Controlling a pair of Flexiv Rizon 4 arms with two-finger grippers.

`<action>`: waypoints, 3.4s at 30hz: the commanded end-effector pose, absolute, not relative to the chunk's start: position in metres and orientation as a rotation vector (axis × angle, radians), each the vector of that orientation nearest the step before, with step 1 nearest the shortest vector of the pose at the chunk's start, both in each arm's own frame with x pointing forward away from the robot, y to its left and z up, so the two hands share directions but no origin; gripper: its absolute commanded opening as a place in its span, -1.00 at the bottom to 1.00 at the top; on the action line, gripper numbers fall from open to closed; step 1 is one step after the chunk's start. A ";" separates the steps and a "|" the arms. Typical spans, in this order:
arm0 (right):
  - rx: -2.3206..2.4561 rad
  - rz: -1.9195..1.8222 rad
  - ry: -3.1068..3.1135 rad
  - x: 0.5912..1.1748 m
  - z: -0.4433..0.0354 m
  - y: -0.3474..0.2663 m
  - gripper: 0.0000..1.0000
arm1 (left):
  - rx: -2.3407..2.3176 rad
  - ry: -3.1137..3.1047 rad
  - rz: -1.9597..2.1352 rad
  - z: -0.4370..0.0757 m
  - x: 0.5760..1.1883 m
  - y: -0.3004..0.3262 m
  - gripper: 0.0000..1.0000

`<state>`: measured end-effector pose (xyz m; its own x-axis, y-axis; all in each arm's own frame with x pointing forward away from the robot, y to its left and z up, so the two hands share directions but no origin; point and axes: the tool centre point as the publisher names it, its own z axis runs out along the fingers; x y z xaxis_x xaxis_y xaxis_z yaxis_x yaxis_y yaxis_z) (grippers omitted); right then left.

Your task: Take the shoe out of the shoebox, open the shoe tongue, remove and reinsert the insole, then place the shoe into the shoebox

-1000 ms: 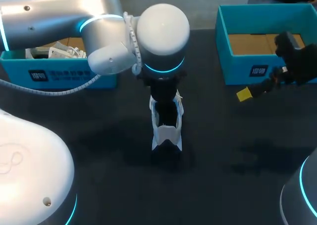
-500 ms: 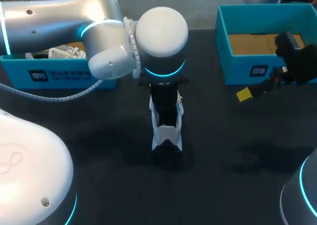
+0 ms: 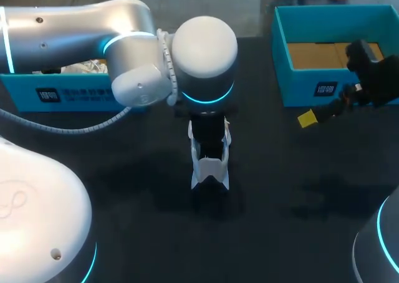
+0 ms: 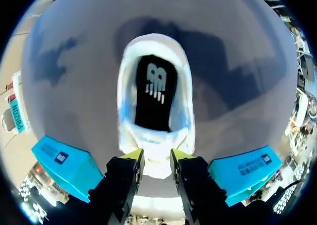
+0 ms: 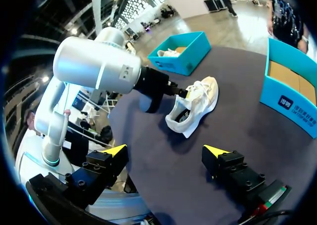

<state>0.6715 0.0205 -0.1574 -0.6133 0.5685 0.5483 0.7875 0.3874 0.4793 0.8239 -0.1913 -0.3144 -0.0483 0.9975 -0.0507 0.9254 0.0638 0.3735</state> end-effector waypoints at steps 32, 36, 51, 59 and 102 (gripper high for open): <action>-1.192 -1.053 -2.356 0.672 -0.158 0.021 1.00 | 1.131 2.673 0.198 -0.281 0.785 -0.184 1.00; -1.192 -1.053 -2.356 0.672 -0.158 0.021 1.00 | 1.131 2.673 0.198 -0.281 0.785 -0.184 1.00; -1.192 -1.053 -2.356 0.672 -0.158 0.021 1.00 | 0.632 2.856 0.133 -0.271 0.777 -0.170 1.00; -1.192 -1.053 -2.356 0.672 -0.158 0.021 1.00 | 0.240 2.891 0.148 -0.273 0.763 -0.153 1.00; -1.192 -1.053 -2.356 0.672 -0.158 0.021 1.00 | 0.097 3.069 0.033 -0.374 0.707 -0.187 0.25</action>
